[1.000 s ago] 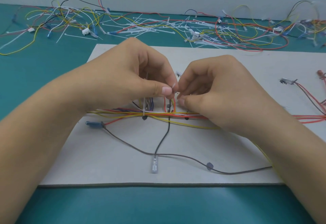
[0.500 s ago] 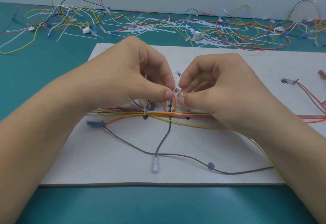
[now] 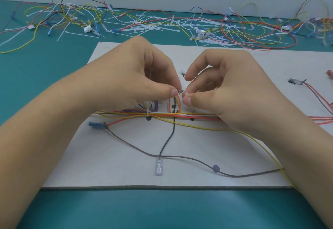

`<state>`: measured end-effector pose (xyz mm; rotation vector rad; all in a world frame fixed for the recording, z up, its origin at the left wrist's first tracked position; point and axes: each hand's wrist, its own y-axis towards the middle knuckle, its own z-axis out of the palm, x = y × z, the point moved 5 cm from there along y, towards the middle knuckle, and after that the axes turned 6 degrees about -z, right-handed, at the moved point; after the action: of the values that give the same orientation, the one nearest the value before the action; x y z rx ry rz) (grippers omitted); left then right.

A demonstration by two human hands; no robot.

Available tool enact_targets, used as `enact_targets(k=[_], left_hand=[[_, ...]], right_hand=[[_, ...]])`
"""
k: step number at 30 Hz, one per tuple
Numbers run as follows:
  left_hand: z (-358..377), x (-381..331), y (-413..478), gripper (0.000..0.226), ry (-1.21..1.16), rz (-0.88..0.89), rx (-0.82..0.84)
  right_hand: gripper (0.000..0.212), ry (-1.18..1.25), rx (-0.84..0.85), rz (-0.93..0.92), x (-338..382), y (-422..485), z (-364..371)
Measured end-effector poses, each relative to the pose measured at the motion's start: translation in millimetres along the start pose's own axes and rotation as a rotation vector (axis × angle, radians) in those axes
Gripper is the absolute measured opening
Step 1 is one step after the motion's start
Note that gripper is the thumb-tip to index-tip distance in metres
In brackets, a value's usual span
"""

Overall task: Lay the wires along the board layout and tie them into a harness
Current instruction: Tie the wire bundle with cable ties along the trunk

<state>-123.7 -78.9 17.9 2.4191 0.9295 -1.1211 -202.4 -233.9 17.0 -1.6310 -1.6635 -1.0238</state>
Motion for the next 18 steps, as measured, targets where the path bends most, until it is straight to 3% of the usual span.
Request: enact_targets(k=[18], left_hand=[[2.3,-1.6,-0.7,0.006,0.08,-0.002,0.01]], right_hand=[[0.026,-0.061,-0.039,-0.035,-2.9,2.3,-0.5]])
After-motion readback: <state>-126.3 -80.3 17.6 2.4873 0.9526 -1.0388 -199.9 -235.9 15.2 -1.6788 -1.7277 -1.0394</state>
